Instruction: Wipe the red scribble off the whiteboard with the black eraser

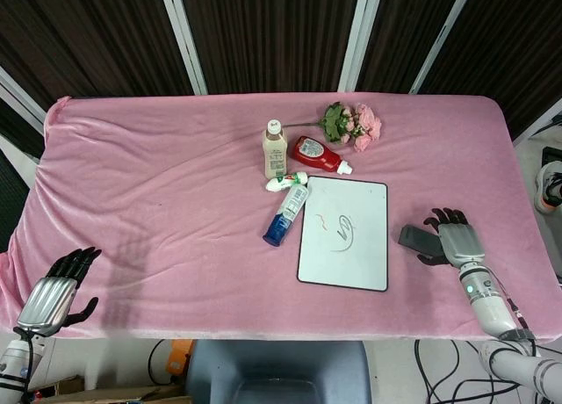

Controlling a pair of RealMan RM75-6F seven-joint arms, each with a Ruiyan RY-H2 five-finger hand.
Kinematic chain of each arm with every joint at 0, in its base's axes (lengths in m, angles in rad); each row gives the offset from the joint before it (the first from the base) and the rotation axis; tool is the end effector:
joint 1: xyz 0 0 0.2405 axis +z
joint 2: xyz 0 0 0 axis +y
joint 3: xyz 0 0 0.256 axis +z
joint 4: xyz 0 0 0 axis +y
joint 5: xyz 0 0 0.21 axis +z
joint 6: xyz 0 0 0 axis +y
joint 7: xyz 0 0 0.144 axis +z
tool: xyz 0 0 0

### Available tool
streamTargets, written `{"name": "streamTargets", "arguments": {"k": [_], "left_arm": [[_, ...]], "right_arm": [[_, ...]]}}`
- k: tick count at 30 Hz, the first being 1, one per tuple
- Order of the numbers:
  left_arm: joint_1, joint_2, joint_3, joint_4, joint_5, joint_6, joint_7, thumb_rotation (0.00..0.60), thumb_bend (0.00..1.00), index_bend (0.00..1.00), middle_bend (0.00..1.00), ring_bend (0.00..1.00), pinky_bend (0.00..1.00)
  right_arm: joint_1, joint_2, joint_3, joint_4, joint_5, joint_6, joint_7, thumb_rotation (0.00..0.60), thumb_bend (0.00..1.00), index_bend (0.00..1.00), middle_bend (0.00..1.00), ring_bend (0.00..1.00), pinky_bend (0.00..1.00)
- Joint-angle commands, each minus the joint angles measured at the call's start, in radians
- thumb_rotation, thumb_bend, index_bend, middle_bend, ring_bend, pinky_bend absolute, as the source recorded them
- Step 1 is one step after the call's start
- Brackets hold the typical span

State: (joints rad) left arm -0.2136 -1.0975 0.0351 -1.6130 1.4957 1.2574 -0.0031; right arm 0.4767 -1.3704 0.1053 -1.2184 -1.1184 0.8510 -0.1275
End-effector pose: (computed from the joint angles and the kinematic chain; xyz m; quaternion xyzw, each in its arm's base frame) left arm -0.3107 0.1979 0.1262 -0.6761 -0.4275 -0.3179 0.5090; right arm -0.3414 -0.3172 0.0683 0.6692 -0.4585 0.2155 0.5436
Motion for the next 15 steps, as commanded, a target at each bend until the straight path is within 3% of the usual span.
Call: {"name": "streamTargets", "arguments": {"k": [1, 9, 13, 15], "left_arm": [[-0.001, 0.0, -0.001, 0.001, 0.001, -0.001, -0.001, 0.6, 0.39, 0.0, 0.05, 0.03, 0.12], [-0.003, -0.001, -0.003, 0.002, 0.0, 0.0, -0.003, 0.6, 0.39, 0.0, 0.05, 0.03, 0.12], [-0.001, -0.004, -0.003, 0.002, -0.001, 0.004, 0.001, 0.6, 0.39, 0.0, 0.05, 0.03, 0.12], [-0.001, -0.004, -0.003, 0.001, -0.001, 0.004, 0.002, 0.6, 0.39, 0.0, 0.05, 0.03, 0.12]], "right_arm": [[-0.003, 0.001, 0.0, -0.001, -0.002, 0.006, 0.002, 0.6, 0.34, 0.38, 0.2, 0.05, 0.0], [0.003, -0.009, 0.0, 0.008, -0.009, 0.002, 0.0, 0.6, 0.34, 0.43, 0.24, 0.08, 0.0], [0.009, -0.018, 0.002, 0.016, -0.009, -0.004, 0.001, 0.6, 0.34, 0.48, 0.29, 0.13, 0.1], [0.012, -0.021, 0.003, 0.021, -0.008, -0.008, 0.0, 0.6, 0.34, 0.52, 0.32, 0.18, 0.2]]}}
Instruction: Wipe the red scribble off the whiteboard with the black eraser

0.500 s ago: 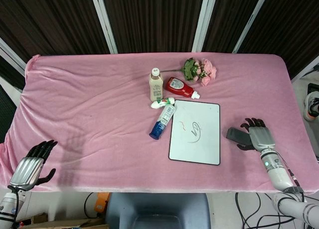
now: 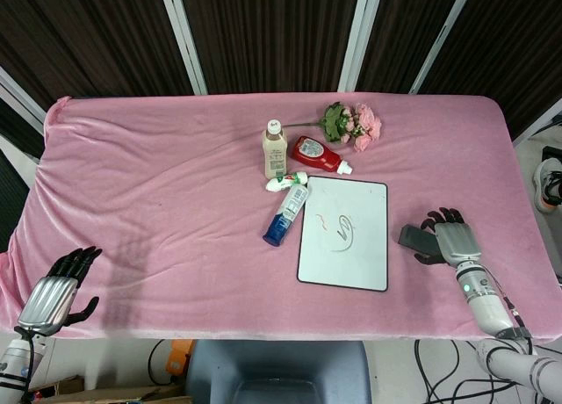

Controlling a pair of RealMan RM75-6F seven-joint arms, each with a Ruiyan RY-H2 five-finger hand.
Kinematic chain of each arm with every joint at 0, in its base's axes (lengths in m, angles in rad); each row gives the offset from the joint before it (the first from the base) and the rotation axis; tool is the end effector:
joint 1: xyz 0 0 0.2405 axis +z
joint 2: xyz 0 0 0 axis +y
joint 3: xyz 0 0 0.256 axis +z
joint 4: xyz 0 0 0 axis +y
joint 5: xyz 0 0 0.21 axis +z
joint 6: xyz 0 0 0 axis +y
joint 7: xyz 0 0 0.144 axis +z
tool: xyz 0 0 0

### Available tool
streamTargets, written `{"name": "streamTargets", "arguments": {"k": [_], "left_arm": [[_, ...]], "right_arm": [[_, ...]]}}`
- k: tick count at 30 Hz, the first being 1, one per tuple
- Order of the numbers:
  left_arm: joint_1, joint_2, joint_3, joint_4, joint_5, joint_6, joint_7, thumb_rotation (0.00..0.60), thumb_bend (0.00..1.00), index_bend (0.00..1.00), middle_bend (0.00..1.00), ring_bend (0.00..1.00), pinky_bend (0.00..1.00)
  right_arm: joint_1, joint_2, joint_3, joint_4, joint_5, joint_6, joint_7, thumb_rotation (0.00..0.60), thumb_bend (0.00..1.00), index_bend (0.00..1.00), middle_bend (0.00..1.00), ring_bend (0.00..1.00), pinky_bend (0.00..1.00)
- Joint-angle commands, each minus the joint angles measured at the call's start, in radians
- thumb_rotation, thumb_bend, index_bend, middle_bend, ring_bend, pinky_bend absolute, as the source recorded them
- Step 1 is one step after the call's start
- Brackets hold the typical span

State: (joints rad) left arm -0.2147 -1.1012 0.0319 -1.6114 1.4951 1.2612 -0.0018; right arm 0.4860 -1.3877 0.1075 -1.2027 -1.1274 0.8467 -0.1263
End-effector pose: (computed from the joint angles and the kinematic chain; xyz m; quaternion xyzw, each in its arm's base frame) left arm -0.3099 0.1992 0.1260 -0.6751 -0.4257 -0.3209 0.5100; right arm -0.3382 -0.3208 0.0630 0.6738 -0.4549 0.2181 0.5399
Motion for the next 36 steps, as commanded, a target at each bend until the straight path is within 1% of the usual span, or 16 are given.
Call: {"name": "streamTargets", "arguments": {"k": [1, 2, 5, 9, 14, 17, 22, 24, 28, 32, 36], "left_arm": [[0.001, 0.0, 0.001, -0.001, -0.001, 0.0, 0.002, 0.6, 0.39, 0.0, 0.05, 0.03, 0.12], [0.001, -0.001, 0.001, -0.001, -0.002, 0.0, 0.003, 0.6, 0.39, 0.0, 0.05, 0.03, 0.12], [0.0, -0.002, 0.002, -0.002, -0.001, -0.004, 0.007, 0.6, 0.39, 0.0, 0.05, 0.03, 0.12], [-0.001, 0.0, 0.003, -0.002, 0.0, -0.005, 0.004, 0.6, 0.39, 0.0, 0.05, 0.03, 0.12], [0.002, 0.001, 0.005, -0.003, 0.008, 0.004, -0.001, 0.6, 0.39, 0.0, 0.05, 0.03, 0.12], [0.002, 0.002, 0.007, -0.002, 0.012, 0.005, -0.005, 0.6, 0.39, 0.0, 0.05, 0.03, 0.12], [0.001, 0.003, 0.007, -0.001, 0.012, 0.002, -0.009, 0.6, 0.39, 0.0, 0.05, 0.03, 0.12], [0.001, 0.004, 0.006, -0.002, 0.012, 0.003, -0.011, 0.6, 0.39, 0.0, 0.05, 0.03, 0.12], [0.002, 0.005, 0.006, -0.001, 0.014, 0.006, -0.014, 0.6, 0.39, 0.0, 0.05, 0.03, 0.12], [0.0, 0.003, 0.006, 0.001, 0.015, 0.005, -0.016, 0.6, 0.39, 0.0, 0.05, 0.03, 0.12], [-0.002, 0.001, 0.005, 0.002, 0.012, 0.0, -0.013, 0.6, 0.39, 0.0, 0.05, 0.04, 0.12]], "right_arm": [[0.006, -0.007, 0.001, 0.009, 0.003, -0.008, -0.003, 0.6, 0.34, 0.54, 0.35, 0.23, 0.28], [0.009, -0.012, 0.001, 0.013, 0.005, -0.012, -0.007, 0.6, 0.34, 0.58, 0.38, 0.29, 0.36], [0.012, -0.023, 0.001, 0.018, 0.011, -0.012, -0.022, 0.6, 0.34, 0.62, 0.42, 0.38, 0.46], [0.013, -0.033, 0.004, 0.022, 0.026, -0.001, -0.052, 0.6, 0.34, 0.67, 0.48, 0.45, 0.54], [0.01, -0.046, 0.007, 0.022, 0.036, 0.031, -0.094, 0.6, 0.34, 0.77, 0.56, 0.54, 0.64], [0.008, -0.055, 0.009, 0.024, 0.038, 0.057, -0.125, 0.6, 0.34, 0.82, 0.6, 0.58, 0.68], [0.006, -0.073, 0.018, 0.024, 0.05, 0.092, -0.168, 0.6, 0.39, 0.94, 0.69, 0.68, 0.79], [0.006, -0.085, 0.026, 0.028, 0.048, 0.111, -0.167, 0.6, 0.42, 0.97, 0.72, 0.72, 0.82], [0.003, -0.091, 0.041, 0.017, 0.013, 0.156, -0.134, 0.6, 0.44, 0.99, 0.75, 0.74, 0.85], [0.012, -0.072, 0.068, -0.054, -0.04, 0.216, -0.109, 0.6, 0.45, 0.99, 0.75, 0.76, 0.86], [0.046, -0.079, 0.092, -0.115, -0.081, 0.257, -0.157, 0.6, 0.45, 0.98, 0.75, 0.76, 0.87]]}}
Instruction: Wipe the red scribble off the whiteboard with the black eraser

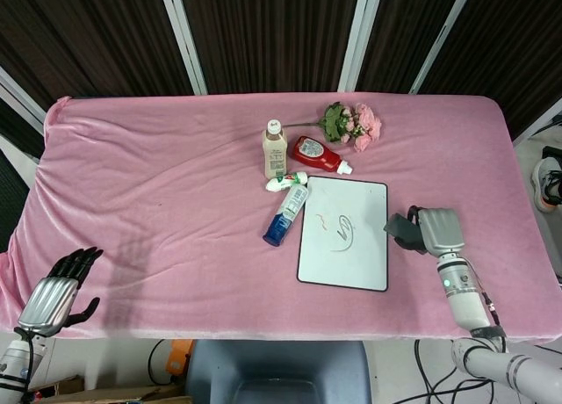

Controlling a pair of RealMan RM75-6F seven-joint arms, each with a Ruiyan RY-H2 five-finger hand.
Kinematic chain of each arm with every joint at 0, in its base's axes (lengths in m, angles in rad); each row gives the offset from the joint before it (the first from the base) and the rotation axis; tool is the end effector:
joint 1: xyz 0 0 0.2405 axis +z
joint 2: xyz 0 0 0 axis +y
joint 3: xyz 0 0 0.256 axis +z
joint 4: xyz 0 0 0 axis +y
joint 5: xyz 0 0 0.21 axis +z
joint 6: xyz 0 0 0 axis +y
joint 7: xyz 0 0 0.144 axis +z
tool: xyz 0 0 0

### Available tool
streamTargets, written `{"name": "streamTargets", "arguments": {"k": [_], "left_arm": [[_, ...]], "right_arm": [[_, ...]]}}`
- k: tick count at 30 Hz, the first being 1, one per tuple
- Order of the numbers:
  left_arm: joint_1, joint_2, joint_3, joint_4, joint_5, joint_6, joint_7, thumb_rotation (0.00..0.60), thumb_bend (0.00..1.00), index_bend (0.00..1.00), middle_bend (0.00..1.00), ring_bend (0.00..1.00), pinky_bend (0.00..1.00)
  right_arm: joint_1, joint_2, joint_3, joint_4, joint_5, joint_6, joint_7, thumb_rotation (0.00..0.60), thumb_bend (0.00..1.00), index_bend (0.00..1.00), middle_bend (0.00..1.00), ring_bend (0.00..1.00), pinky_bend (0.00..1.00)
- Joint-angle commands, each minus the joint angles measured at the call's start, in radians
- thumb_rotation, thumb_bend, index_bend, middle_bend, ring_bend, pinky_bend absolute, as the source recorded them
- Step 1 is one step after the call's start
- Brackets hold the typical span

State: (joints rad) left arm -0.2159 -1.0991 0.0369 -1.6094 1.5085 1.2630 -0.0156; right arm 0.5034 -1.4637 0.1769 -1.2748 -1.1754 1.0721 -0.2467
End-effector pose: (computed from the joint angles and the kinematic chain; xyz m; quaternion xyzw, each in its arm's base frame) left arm -0.3091 0.1983 0.1259 -0.6775 -0.4262 -0.3239 0.5045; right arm -0.2789 -0.3355 0.0548 0.6622 -0.3762 0.3157 0.5660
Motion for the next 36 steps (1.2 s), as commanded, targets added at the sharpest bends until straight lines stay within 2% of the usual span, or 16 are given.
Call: {"name": "streamTargets", "arguments": {"k": [1, 10, 15, 18, 22, 24, 29, 36], "left_arm": [[-0.002, -0.001, -0.001, 0.0, -0.002, -0.003, 0.002, 0.6, 0.39, 0.0, 0.05, 0.04, 0.12], [-0.002, -0.001, -0.004, 0.001, -0.011, -0.005, 0.005, 0.6, 0.39, 0.0, 0.05, 0.04, 0.12], [0.0, 0.002, -0.004, 0.002, -0.011, -0.001, 0.001, 0.6, 0.39, 0.0, 0.05, 0.04, 0.12], [0.0, 0.003, -0.003, 0.002, -0.01, -0.001, -0.001, 0.6, 0.39, 0.0, 0.05, 0.04, 0.12], [0.001, 0.002, -0.003, 0.0, -0.013, -0.002, 0.002, 0.6, 0.39, 0.0, 0.05, 0.04, 0.12], [0.001, 0.0, -0.003, -0.001, -0.015, -0.003, 0.009, 0.6, 0.39, 0.0, 0.05, 0.04, 0.12], [-0.002, -0.002, -0.003, -0.004, -0.02, -0.012, 0.019, 0.6, 0.39, 0.0, 0.05, 0.04, 0.12], [-0.001, -0.002, -0.005, -0.003, -0.024, -0.011, 0.019, 0.6, 0.39, 0.0, 0.05, 0.04, 0.12]], "right_arm": [[0.041, -0.012, 0.028, -0.048, -0.034, 0.03, -0.056, 0.6, 0.45, 0.98, 0.75, 0.76, 0.87], [0.168, -0.139, 0.051, -0.03, 0.024, -0.076, -0.216, 0.6, 0.45, 0.98, 0.75, 0.76, 0.87], [0.181, -0.119, 0.021, -0.093, 0.034, -0.109, -0.264, 0.6, 0.45, 0.98, 0.75, 0.76, 0.87], [0.174, -0.104, -0.008, -0.12, 0.011, -0.088, -0.299, 0.6, 0.45, 0.98, 0.75, 0.76, 0.87], [0.142, -0.124, -0.036, -0.105, -0.034, -0.035, -0.247, 0.6, 0.45, 0.98, 0.75, 0.76, 0.86], [0.125, -0.156, -0.053, -0.057, -0.063, -0.007, -0.207, 0.6, 0.45, 0.98, 0.75, 0.76, 0.86], [0.123, -0.211, -0.073, 0.033, -0.094, -0.015, -0.162, 0.6, 0.45, 0.98, 0.75, 0.76, 0.86], [0.133, -0.243, -0.076, 0.066, -0.112, -0.024, -0.178, 0.6, 0.45, 0.98, 0.75, 0.76, 0.86]]}}
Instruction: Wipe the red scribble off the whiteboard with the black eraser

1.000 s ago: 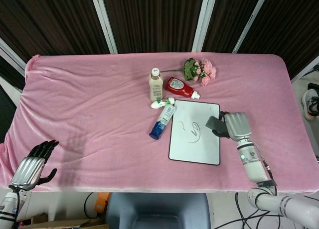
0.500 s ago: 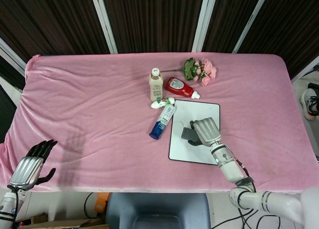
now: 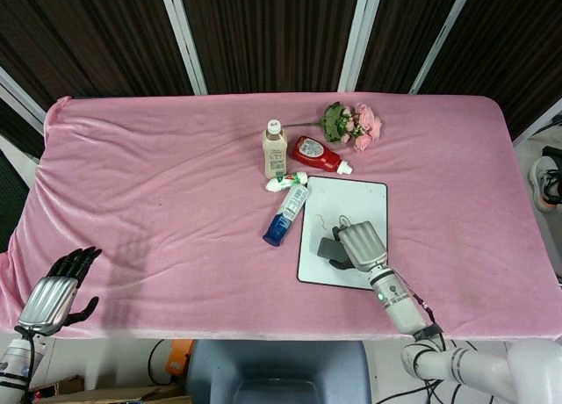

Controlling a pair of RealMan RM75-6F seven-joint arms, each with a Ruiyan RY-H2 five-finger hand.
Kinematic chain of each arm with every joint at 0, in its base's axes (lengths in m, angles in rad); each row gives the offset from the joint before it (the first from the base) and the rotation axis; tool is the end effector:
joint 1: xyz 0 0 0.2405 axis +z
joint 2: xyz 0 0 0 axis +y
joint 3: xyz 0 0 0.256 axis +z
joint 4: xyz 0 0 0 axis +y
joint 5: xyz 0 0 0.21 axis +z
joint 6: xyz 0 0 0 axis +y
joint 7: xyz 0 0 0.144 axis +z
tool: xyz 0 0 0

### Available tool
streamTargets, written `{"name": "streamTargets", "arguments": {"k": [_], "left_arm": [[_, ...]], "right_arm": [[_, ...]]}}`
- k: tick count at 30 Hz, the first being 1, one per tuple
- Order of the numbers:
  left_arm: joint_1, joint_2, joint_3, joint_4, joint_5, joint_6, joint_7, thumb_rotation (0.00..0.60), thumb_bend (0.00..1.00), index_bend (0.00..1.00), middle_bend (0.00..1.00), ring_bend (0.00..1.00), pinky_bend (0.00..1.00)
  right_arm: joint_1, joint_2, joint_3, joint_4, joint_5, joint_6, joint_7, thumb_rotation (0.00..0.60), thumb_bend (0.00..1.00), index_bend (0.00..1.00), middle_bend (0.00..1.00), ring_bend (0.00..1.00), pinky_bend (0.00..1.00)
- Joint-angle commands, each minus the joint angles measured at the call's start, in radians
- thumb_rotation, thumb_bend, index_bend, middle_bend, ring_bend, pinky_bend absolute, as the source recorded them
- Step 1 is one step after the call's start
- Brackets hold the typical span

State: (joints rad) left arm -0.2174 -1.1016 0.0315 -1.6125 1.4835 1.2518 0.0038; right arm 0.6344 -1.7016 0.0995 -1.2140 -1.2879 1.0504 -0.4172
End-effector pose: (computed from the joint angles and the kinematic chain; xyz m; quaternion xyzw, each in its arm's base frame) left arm -0.3111 0.1999 0.1253 -0.6746 -0.4286 -0.3161 0.5112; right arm -0.1984 -0.3253 -0.0465 0.7691 -0.2858 0.3219 0.4724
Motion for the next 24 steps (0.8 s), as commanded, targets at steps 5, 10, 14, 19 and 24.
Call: {"name": "streamTargets", "arguments": {"k": [5, 10, 14, 19, 24], "left_arm": [[0.002, 0.002, 0.001, 0.001, 0.006, 0.006, -0.006, 0.6, 0.39, 0.0, 0.05, 0.04, 0.12], [0.0, 0.0, 0.001, 0.003, 0.002, -0.001, -0.005, 0.6, 0.39, 0.0, 0.05, 0.04, 0.12], [-0.003, -0.002, -0.001, 0.003, -0.006, -0.008, 0.0, 0.6, 0.39, 0.0, 0.05, 0.04, 0.12], [-0.007, -0.003, -0.002, 0.003, -0.014, -0.019, 0.009, 0.6, 0.39, 0.0, 0.05, 0.04, 0.12], [-0.009, -0.004, -0.003, 0.002, -0.02, -0.024, 0.013, 0.6, 0.39, 0.0, 0.05, 0.04, 0.12]], "right_arm": [[0.009, -0.014, 0.023, 0.031, 0.026, -0.016, -0.033, 0.6, 0.45, 0.98, 0.75, 0.76, 0.86], [0.021, -0.022, 0.052, 0.073, 0.067, -0.037, -0.06, 0.6, 0.45, 0.98, 0.75, 0.76, 0.86], [0.037, -0.037, 0.084, 0.123, 0.109, -0.061, -0.065, 0.6, 0.45, 0.98, 0.75, 0.76, 0.86], [0.058, -0.058, 0.114, 0.192, 0.15, -0.088, -0.077, 0.6, 0.45, 0.98, 0.75, 0.76, 0.86], [0.092, -0.09, 0.156, 0.275, 0.203, -0.118, -0.098, 0.6, 0.45, 0.98, 0.75, 0.76, 0.86]]}}
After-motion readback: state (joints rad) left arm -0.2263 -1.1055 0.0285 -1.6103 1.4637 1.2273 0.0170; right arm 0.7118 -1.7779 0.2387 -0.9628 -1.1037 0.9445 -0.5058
